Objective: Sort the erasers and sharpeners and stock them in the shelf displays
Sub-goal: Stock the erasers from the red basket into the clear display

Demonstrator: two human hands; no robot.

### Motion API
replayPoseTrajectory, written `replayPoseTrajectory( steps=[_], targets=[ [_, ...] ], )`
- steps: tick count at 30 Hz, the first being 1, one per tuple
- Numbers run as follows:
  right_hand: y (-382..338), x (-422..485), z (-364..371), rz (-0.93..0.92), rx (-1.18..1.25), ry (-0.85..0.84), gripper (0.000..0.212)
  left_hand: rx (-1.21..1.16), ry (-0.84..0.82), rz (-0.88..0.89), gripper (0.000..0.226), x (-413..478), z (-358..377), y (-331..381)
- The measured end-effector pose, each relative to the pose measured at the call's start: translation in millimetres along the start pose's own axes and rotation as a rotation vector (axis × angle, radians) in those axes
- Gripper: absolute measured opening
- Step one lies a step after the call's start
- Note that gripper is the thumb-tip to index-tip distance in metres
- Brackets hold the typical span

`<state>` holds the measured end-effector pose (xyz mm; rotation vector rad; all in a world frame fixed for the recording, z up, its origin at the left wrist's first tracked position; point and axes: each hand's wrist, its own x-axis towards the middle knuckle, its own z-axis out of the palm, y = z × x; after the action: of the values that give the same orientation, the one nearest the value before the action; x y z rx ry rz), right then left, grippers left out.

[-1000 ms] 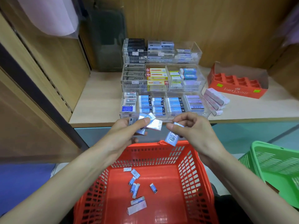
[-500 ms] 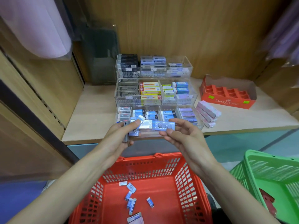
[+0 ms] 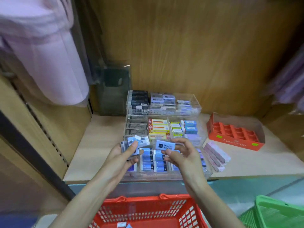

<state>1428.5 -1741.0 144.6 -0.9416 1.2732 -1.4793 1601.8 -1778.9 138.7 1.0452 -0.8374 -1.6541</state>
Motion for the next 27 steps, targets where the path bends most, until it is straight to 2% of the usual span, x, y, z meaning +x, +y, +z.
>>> replayPoseTrajectory(
  steps=[4,10,14,16,18,21,24,27],
  targets=[
    [-16.8,41.2,-0.9,-0.035,-0.055,-0.018,0.025,-0.015,0.020,0.042,0.009,15.9,12.6,11.2],
    [-40.5,121.4,-6.0,-0.092,-0.129,0.047,0.028,-0.012,0.018,0.095,0.015,55.9,36.6,37.3],
    [-39.6,174.2,-11.4,-0.227,-0.529,0.117,0.029,-0.008,0.011,0.084,0.012,72.7,42.5,45.1],
    [-37.5,187.7,-12.2,-0.226,-0.664,0.101,0.027,-0.010,0.012,0.079,0.015,76.6,41.7,44.7],
    [-32.1,196.3,-12.0,-0.230,-0.770,0.081,0.013,-0.007,0.024,0.074,0.017,78.4,40.1,43.1],
    [-22.2,207.5,-8.4,-0.271,-1.060,0.139,0.018,-0.001,0.023,0.070,0.018,79.4,39.5,40.1],
    [-16.8,211.9,-3.0,-0.290,-1.118,0.235,0.017,0.000,0.020,0.063,0.017,78.7,40.1,39.3],
    [-23.6,205.8,0.2,-0.293,-1.148,0.243,0.022,0.006,0.016,0.067,0.018,75.8,40.5,41.3]
  ],
)
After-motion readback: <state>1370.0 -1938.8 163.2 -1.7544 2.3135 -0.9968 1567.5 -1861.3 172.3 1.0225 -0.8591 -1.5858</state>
